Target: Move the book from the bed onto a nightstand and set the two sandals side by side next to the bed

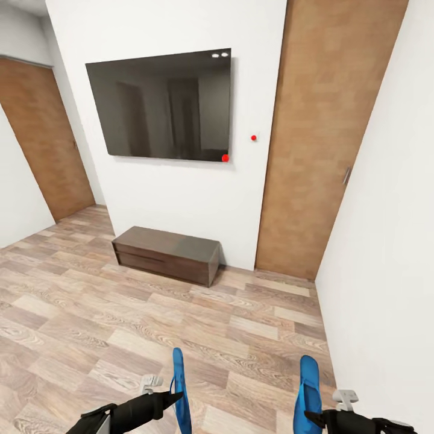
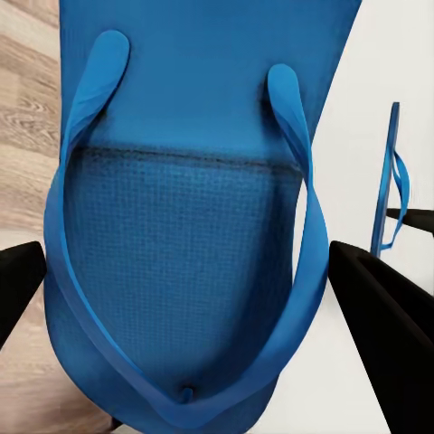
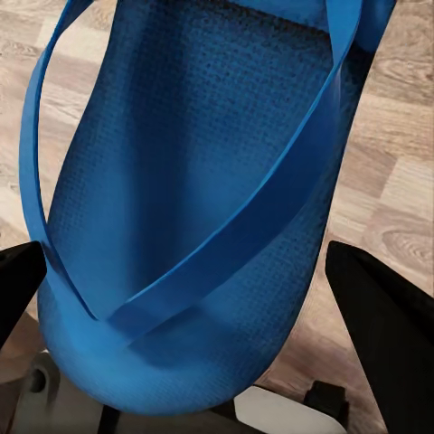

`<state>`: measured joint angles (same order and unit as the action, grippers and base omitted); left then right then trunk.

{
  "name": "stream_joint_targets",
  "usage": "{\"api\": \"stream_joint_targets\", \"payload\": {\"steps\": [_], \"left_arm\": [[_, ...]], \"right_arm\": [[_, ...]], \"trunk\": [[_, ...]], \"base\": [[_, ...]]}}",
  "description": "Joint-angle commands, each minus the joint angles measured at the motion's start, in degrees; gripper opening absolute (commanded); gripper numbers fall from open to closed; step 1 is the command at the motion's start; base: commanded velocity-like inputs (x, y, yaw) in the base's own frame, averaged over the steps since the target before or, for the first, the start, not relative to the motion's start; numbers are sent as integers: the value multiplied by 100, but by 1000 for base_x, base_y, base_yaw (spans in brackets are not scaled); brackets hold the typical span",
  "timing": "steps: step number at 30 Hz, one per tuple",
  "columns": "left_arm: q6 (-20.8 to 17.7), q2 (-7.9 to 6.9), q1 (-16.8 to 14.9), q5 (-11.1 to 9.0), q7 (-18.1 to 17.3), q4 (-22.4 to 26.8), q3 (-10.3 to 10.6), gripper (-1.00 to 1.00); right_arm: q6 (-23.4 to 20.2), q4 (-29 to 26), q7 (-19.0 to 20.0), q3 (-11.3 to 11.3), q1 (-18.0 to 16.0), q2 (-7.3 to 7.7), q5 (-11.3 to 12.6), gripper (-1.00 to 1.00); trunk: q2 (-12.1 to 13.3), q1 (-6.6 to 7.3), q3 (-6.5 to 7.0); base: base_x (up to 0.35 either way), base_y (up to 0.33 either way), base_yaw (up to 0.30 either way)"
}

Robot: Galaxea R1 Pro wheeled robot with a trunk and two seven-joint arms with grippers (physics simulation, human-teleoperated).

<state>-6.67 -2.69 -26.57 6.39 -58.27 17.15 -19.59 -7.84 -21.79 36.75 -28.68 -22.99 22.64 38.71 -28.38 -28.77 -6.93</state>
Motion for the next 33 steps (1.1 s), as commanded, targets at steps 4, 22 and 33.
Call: {"api": "stream_joint_targets", "payload": {"steps": [4,22,33], "left_arm": [[-57,5,-6,47,-35,8,-53,-100],[-54,5,-6,47,-35,8,-50,-100],[-54,5,-6,47,-35,8,-48,-100]], "right_arm": [[-51,-10,12,-15,-3,-2,67,-100],[-51,-10,34,-15,-3,1,75,-100],[-51,-10,34,-15,-3,-1,76,-100]], "trunk": [[-11,-6,-18],[-11,-6,-19],[-11,-6,-19]], "base": [[320,0,184],[320,0,41],[320,0,78]]}}
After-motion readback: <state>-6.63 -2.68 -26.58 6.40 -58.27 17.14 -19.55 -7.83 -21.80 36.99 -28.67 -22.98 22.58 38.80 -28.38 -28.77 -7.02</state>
